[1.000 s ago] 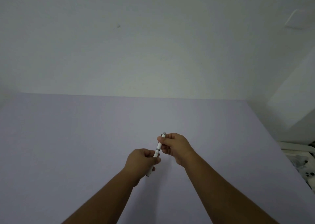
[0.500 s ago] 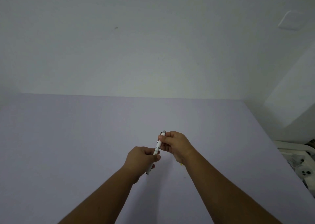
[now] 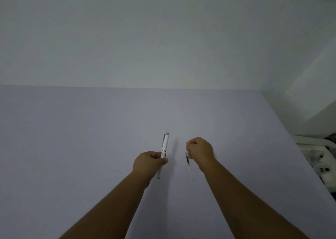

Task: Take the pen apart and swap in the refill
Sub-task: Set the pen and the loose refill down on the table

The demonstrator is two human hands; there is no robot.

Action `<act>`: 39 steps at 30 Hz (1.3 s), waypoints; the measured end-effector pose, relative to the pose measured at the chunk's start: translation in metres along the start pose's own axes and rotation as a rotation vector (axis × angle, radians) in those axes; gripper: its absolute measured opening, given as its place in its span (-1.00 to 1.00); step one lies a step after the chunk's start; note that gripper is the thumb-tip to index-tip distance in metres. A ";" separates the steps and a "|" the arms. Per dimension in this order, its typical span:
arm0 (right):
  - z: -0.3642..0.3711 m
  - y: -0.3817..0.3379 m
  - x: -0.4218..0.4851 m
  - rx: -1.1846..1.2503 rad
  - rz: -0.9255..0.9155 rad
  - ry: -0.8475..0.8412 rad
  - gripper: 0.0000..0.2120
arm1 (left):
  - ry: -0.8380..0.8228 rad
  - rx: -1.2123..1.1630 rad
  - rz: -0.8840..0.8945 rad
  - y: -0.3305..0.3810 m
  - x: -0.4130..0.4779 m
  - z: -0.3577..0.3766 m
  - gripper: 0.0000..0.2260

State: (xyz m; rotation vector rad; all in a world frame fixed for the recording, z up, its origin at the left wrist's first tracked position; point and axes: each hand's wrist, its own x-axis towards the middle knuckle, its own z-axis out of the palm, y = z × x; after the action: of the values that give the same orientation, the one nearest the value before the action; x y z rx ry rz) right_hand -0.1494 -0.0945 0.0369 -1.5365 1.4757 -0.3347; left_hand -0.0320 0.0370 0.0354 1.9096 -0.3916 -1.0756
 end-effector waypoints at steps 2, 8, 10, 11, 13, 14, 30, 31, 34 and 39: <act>0.003 0.017 0.002 -0.255 -0.015 -0.020 -0.77 | 0.011 0.040 -0.012 -0.009 0.010 0.008 -0.88; 0.019 0.050 0.000 -0.386 0.024 -0.052 -0.84 | 0.053 0.189 -0.025 -0.031 0.033 0.027 -0.77; 0.024 0.056 0.000 -0.383 0.012 -0.032 -0.84 | 0.063 0.215 -0.021 -0.036 0.039 0.029 -0.76; 0.026 0.057 0.000 -0.388 -0.003 -0.019 -0.84 | 0.069 0.223 -0.017 -0.038 0.042 0.031 -0.76; 0.030 0.059 0.001 -0.393 -0.033 -0.005 -0.86 | 0.081 0.238 -0.008 -0.041 0.045 0.033 -0.77; 0.033 0.060 0.001 -0.390 -0.047 -0.005 -0.86 | 0.083 0.246 -0.006 -0.042 0.046 0.035 -0.77; 0.050 0.053 0.000 -0.309 -0.113 -0.050 -0.85 | 0.130 0.336 0.051 -0.049 0.050 0.044 -0.78; 0.051 0.052 -0.001 -0.312 -0.113 -0.055 -0.85 | 0.132 0.331 0.051 -0.050 0.050 0.045 -0.78; 0.051 0.052 -0.001 -0.308 -0.122 -0.061 -0.86 | 0.133 0.316 0.051 -0.049 0.050 0.045 -0.77; 0.051 0.054 -0.003 -0.323 -0.145 -0.065 -0.91 | 0.126 0.314 0.049 -0.048 0.048 0.044 -0.76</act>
State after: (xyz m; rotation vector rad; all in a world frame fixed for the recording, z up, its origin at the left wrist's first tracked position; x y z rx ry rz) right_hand -0.1456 -0.0606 -0.0293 -1.8986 1.4202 -0.1325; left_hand -0.0464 0.0099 -0.0396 2.2192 -0.5585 -0.8959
